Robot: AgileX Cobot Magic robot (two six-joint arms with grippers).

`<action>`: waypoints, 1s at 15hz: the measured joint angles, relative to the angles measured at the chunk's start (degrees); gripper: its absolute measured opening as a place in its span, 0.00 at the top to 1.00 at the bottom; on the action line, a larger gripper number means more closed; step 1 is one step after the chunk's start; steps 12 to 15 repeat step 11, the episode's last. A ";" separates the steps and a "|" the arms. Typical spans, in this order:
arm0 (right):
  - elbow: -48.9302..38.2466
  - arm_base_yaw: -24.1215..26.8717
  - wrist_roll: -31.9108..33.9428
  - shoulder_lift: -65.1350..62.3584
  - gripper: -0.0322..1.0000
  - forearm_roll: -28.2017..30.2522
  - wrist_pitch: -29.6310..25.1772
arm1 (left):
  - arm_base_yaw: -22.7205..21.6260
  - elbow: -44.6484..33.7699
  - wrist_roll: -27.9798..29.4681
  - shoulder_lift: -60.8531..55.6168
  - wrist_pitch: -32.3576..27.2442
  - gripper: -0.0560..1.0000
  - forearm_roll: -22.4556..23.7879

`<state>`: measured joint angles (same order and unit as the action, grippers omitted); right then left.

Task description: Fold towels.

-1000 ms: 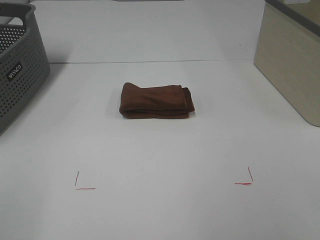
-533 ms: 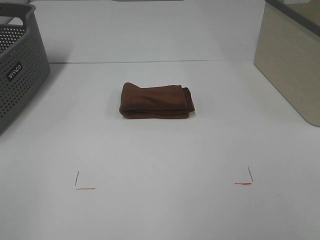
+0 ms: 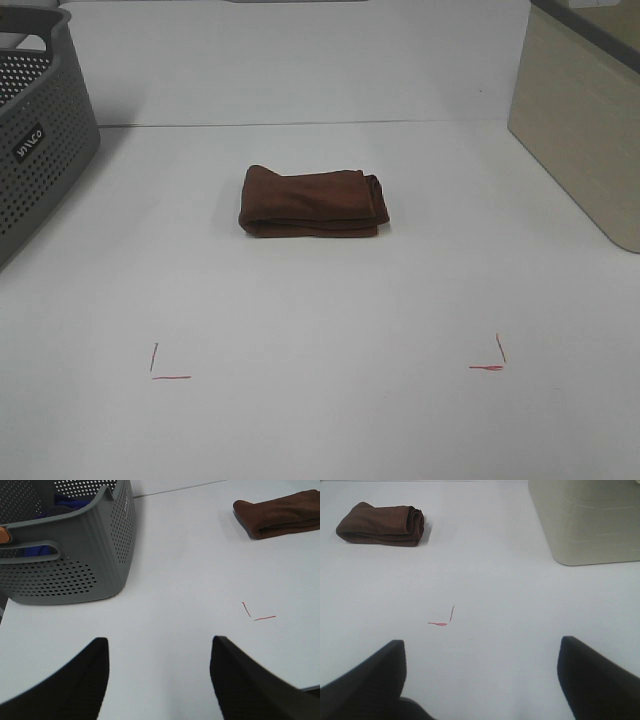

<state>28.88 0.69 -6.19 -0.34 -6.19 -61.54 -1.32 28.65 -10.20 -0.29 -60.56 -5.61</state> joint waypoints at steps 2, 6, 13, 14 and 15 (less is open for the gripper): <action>0.00 -0.17 0.00 0.00 0.21 0.00 0.00 | 0.00 0.00 0.00 0.00 0.00 0.40 0.00; 0.00 -0.17 0.00 0.00 0.21 0.00 0.00 | 0.00 0.00 0.00 0.00 0.00 0.40 0.00; 0.00 -0.17 0.00 0.00 0.21 0.00 0.00 | 0.00 0.00 0.00 0.00 0.00 0.40 0.00; 0.00 -0.17 0.00 0.00 0.21 0.00 0.00 | 0.00 0.00 0.00 0.00 0.00 0.40 0.00; 0.00 -0.17 0.00 0.00 0.21 0.00 0.00 | 0.00 0.00 0.00 0.00 0.00 0.40 0.00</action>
